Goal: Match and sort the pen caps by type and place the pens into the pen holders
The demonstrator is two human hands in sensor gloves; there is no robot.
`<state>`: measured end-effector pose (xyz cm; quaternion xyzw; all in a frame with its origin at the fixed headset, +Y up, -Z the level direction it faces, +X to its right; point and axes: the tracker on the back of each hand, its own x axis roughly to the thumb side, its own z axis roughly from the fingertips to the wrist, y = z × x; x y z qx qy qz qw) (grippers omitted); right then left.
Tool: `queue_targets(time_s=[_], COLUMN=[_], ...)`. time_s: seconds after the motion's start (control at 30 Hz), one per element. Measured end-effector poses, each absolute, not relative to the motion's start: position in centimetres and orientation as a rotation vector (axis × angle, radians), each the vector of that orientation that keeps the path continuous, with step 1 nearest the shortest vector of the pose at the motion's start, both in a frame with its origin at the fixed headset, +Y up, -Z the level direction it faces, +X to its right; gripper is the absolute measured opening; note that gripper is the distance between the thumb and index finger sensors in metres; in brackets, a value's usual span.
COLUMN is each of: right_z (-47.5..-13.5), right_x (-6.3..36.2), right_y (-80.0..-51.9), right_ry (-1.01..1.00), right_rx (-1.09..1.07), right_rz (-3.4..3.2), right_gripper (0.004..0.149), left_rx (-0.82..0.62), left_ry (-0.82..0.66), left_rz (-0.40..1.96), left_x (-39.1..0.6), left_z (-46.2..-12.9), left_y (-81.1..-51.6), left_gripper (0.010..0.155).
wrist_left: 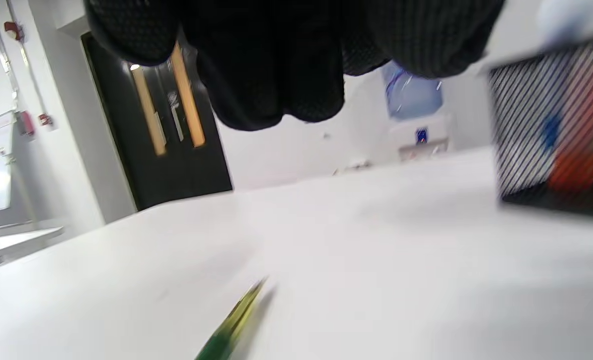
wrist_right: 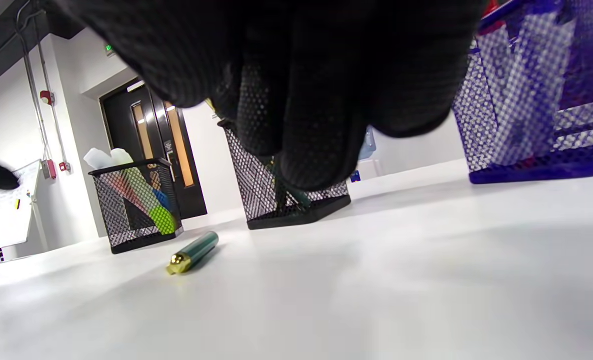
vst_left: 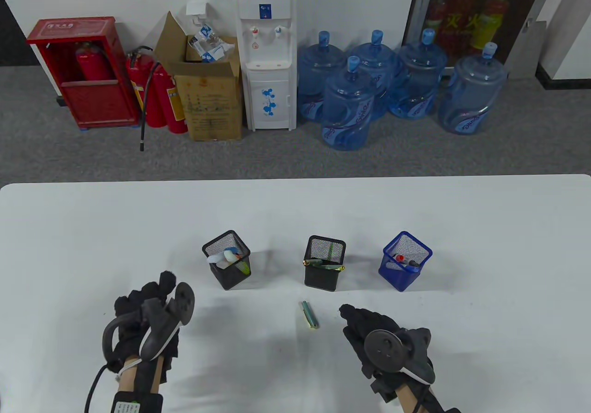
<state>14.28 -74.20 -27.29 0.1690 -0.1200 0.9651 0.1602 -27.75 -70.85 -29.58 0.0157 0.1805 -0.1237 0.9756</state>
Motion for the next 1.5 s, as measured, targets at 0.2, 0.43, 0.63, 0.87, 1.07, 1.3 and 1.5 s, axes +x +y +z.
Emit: queue_targets(time_s=[0.2,0.43,0.63,0.87,1.07,1.3,1.5], right_z=[-27.3,-27.3,-27.3,-27.2,-27.3,-27.2,-27.2], right_x=[14.3,14.3,14.3,14.2,14.1,14.1,13.7], right_y=[-74.3,-74.2,-74.2,-74.1,-74.2,-74.2,-74.4], right_ry=[-0.327,-0.313,-0.309,-0.297,-0.287,-0.275,-0.252], right_rx=[0.487,0.491,0.489,0.503,0.502,0.504,0.521], right_rz=[2.784,2.818,2.835,2.857,2.874,2.884,2.914], right_gripper=[0.054,0.054,0.054,0.055,0.054,0.054,0.054], left_rx=[-0.168,-0.171,-0.186,-0.198,-0.060,0.060,0.062], left_ry=[0.468,0.493,0.514,0.355,0.048,-0.167,-0.218], left_rz=[-0.340,-0.346,-0.261,-0.199,-0.158,-0.151,-0.056], left_x=[-31.4,-32.7,-33.1,-31.2,-23.5,-14.5,-13.9], left_z=[-28.8,-28.7,-29.0,-29.0,-28.7,-27.0,-26.8], left_y=[-74.9,-76.2,-76.4,-75.3,-72.1,-71.6,-73.8], left_gripper=[0.074,0.078,0.071,0.065,0.057,0.055,0.056])
